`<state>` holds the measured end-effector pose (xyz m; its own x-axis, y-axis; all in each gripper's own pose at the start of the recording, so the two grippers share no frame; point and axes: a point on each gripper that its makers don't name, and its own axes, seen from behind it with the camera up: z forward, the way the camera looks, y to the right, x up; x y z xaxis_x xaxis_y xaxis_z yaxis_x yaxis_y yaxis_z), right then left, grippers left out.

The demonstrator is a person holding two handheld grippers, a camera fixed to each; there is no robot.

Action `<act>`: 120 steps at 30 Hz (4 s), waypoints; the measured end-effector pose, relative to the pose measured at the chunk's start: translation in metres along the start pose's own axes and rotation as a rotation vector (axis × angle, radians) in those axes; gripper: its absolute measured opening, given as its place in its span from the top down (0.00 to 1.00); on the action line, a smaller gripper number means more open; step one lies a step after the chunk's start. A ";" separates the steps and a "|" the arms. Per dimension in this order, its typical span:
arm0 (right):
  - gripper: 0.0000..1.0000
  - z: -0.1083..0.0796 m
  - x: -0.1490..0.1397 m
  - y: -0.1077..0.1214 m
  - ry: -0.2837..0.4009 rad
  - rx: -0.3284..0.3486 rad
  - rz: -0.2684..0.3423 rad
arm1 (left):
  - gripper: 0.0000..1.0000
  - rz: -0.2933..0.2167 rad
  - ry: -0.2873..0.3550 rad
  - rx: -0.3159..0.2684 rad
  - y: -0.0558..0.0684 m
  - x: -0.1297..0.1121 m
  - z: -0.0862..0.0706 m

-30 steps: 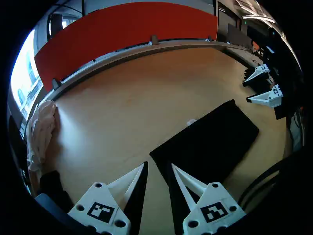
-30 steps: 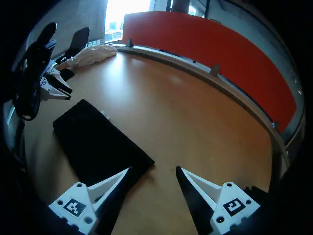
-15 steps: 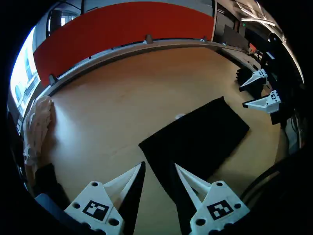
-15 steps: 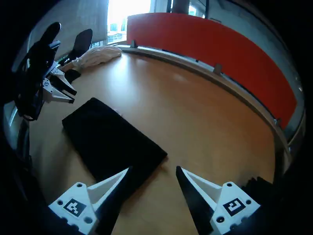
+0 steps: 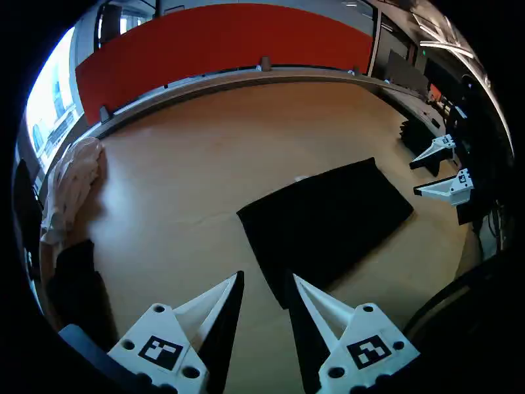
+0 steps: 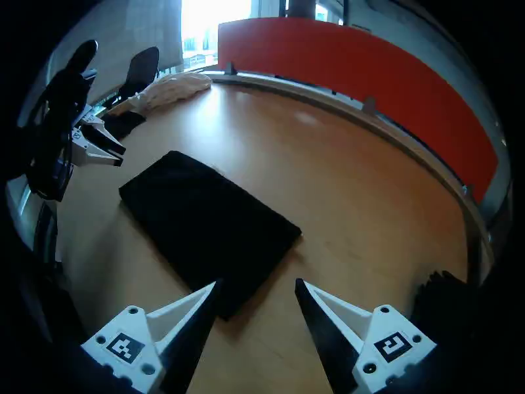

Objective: Fold towel

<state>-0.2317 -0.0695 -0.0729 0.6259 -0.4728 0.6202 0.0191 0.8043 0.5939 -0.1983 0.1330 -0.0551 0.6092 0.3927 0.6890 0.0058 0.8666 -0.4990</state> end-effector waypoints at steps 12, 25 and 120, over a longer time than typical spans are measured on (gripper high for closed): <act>0.16 -0.011 -0.018 -0.017 -0.014 0.014 0.008 | 0.56 -0.044 -0.016 0.018 0.009 -0.029 -0.016; 0.16 -0.008 -0.022 -0.022 -0.023 0.033 -0.015 | 0.56 -0.078 -0.021 0.034 0.011 -0.045 -0.025; 0.94 -0.031 0.058 -0.017 0.084 0.072 -0.134 | 0.56 -0.209 -0.019 0.122 -0.015 -0.075 -0.050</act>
<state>-0.1711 -0.0994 -0.0630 0.6844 -0.5400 0.4898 0.0526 0.7067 0.7056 -0.2047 0.0752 -0.1257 0.5895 0.2056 0.7811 0.0339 0.9599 -0.2783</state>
